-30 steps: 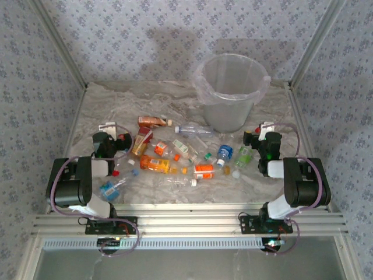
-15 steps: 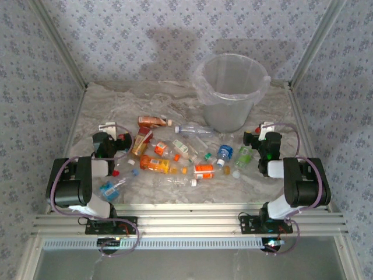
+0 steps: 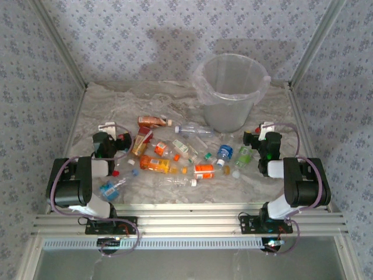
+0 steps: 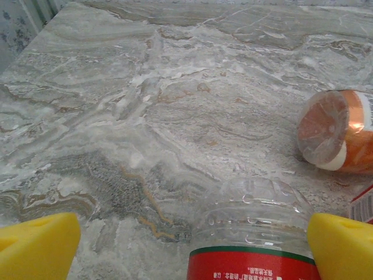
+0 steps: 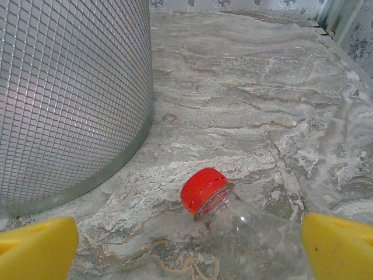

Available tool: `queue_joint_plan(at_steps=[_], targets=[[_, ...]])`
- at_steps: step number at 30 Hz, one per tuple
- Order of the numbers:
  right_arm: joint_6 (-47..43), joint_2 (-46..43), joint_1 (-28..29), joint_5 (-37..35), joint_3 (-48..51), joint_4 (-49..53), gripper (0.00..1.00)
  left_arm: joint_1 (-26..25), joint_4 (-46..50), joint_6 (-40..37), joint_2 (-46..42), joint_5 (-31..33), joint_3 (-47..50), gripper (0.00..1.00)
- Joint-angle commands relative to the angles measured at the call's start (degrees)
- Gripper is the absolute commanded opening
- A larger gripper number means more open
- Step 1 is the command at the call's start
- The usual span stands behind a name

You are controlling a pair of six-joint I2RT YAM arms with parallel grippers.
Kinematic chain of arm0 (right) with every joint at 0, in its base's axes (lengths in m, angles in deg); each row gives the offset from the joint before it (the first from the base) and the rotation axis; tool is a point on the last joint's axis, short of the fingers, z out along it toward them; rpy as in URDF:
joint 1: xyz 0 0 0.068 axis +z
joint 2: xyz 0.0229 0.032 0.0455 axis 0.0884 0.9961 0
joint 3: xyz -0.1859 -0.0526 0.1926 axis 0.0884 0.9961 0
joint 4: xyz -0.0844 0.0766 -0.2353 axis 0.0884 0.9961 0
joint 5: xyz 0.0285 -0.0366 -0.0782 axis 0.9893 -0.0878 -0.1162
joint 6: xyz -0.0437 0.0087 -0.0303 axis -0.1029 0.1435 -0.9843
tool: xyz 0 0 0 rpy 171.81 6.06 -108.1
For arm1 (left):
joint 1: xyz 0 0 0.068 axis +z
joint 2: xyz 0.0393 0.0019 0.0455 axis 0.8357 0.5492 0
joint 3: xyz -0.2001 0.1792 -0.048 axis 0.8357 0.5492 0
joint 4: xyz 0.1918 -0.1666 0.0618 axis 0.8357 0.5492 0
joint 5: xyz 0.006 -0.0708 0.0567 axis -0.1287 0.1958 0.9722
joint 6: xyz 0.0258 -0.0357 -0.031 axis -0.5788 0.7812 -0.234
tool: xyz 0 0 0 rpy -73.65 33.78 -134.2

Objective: Put the plastic bottles in the bin

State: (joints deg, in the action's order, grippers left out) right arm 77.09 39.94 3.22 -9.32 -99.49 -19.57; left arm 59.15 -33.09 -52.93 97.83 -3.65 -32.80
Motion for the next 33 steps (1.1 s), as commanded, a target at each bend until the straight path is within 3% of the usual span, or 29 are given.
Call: queue_joint_plan(at_steps=[1,8,11,15,18,22,26,29,33], targets=[[-0.82,-1.17,0.09,0.58,-0.92,2.05,1.0,-0.25,0.47,1.2,-2.47,1.74,-0.21,1.0],[1.59,-11.56,0.98,-3.26,-4.03,17.28,1.0,-2.29,15.84,0.57,-11.23,5.88,-5.39,1.0],[2.66,-16.59,1.52,-4.42,-5.92,25.37,1.0,-4.1,26.88,3.63,-15.63,8.77,-10.33,0.99],[7.34,-23.76,2.11,-11.45,-10.08,39.13,1.0,-8.5,40.86,9.34,-20.41,9.16,-18.79,1.0],[13.49,-27.46,2.28,-11.9,-15.25,51.51,1.0,-14.19,48.5,11.49,-22.67,7.2,-25.48,1.0],[19.45,-31.01,4.66,-12.59,-19.73,64.04,1.0,-22.17,54.56,11.43,-22.13,-0.76,-34.92,1.0],[27.6,-31.95,7.56,-15.01,-22.63,75.04,1.0,-26.53,58.87,10.84,-17.82,-12.66,-44.32,1.0],[31.35,-32.39,8.04,-9.33,-22.79,80.1,1.0,-28.27,62.76,9.86,-13.93,-21.26,-50.37,1.0],[34.73,-32.23,9.35,-6.51,-22.95,88.63,1.0,-31.8,69.48,5.8,-9.75,-22.97,-57.23,1.0]])
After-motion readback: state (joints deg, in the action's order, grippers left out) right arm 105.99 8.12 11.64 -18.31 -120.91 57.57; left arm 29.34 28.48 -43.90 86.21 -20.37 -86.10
